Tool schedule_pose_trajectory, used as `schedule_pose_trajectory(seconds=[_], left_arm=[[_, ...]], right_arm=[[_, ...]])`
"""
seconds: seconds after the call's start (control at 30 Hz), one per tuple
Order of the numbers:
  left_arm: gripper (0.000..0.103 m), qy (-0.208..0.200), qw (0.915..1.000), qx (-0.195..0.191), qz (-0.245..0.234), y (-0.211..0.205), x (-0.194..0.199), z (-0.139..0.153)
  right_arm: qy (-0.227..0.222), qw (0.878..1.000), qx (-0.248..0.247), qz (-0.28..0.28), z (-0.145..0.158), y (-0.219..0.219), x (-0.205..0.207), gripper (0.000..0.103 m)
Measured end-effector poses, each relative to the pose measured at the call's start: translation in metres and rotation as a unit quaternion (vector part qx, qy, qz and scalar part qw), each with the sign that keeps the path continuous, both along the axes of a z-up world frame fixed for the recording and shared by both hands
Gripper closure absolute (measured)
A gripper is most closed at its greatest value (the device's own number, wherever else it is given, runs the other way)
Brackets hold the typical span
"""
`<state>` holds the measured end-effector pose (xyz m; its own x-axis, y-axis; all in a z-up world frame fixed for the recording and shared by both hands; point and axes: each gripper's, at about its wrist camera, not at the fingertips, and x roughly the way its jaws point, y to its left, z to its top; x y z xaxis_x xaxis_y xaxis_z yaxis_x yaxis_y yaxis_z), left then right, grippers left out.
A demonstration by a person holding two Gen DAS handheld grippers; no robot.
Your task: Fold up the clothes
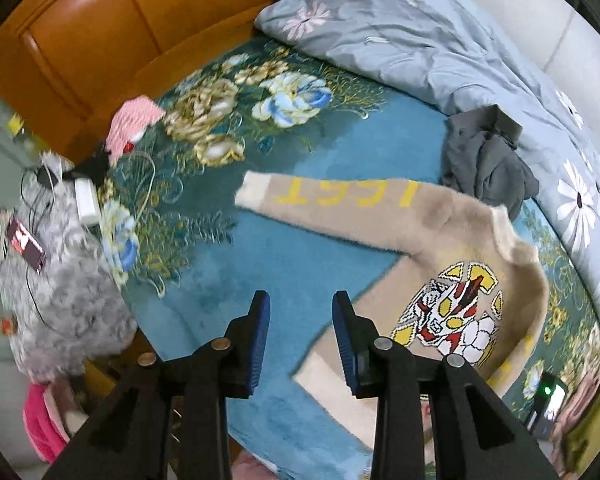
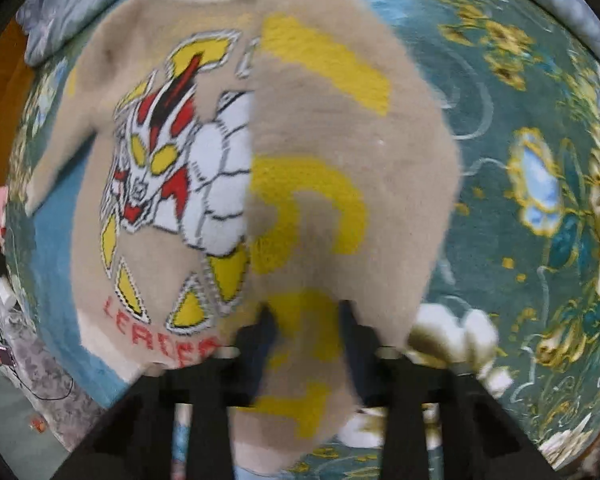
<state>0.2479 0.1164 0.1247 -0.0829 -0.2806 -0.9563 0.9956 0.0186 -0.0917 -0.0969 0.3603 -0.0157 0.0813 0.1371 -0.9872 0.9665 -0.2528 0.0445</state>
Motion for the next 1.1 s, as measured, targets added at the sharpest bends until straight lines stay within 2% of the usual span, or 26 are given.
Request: schedule_pose_trajectory(seconds=[0.03,0.17,0.27,0.4,0.53,0.67,0.77,0.9,1.03,1.1], left_arm=[[0.070,0.002,1.0000,0.004,0.000,0.001,-0.002,-0.001],[0.070,0.013,0.9997,0.007,-0.019,0.003,-0.018,-0.003],[0.070,0.016,0.9992,0.005,-0.037,0.004,-0.027,-0.001],[0.070,0.020,0.9989,0.005,-0.042,0.006,-0.026,0.001],[0.070,0.020,0.9992,0.008,-0.034,0.008,-0.012,0.001],[0.067,0.021,0.9995,0.015,-0.017,0.012,0.012,0.001],[0.065,0.023,0.9996,0.014,-0.008,0.015,0.028,0.002],[0.065,0.041,0.9989,0.017,0.016,0.013,0.054,-0.002],[0.064,0.057,0.9966,0.033,0.050,-0.001,0.081,-0.019],[0.064,0.067,0.9944,0.045,0.069,-0.011,0.093,-0.033]], right_arm=[[-0.003,1.000,-0.007,-0.003,0.007,0.004,-0.009,0.093],[0.001,0.999,-0.040,0.000,0.041,0.020,-0.052,0.094],[0.039,0.997,-0.060,0.022,0.065,0.026,-0.089,0.095],[0.094,0.992,-0.076,0.026,0.087,0.008,-0.139,0.095],[0.110,0.991,-0.071,-0.015,0.082,-0.010,-0.178,0.095],[0.099,0.993,-0.034,-0.063,0.058,-0.022,-0.198,0.094],[0.107,0.993,-0.030,-0.047,0.061,-0.027,-0.192,0.089],[0.123,0.989,-0.079,-0.014,0.090,-0.027,-0.180,0.046],[0.157,0.977,-0.137,-0.042,0.133,-0.011,-0.176,0.043],[0.159,0.972,-0.157,-0.068,0.151,0.002,-0.175,0.042]])
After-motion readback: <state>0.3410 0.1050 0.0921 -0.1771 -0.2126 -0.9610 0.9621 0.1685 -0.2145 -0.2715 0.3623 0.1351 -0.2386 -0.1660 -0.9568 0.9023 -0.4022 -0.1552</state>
